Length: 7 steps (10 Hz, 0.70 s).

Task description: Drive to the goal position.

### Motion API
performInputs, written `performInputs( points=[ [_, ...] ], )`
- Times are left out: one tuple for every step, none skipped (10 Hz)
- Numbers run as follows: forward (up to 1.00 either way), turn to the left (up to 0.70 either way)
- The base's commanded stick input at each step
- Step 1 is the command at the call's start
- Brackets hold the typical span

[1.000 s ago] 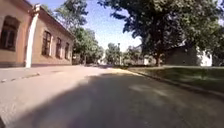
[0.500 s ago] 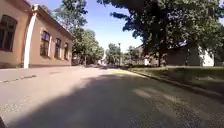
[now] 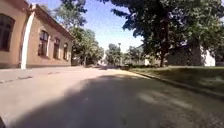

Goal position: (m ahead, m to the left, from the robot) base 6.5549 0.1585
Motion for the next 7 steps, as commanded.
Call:
performInputs(
  points=[
    [0.70,0.00],
    [0.70,0.00],
    [0.70,0.00],
    [0.70,0.00],
    [0.70,0.00],
    [0.70,0.00],
    [0.70,0.00]
  ],
)
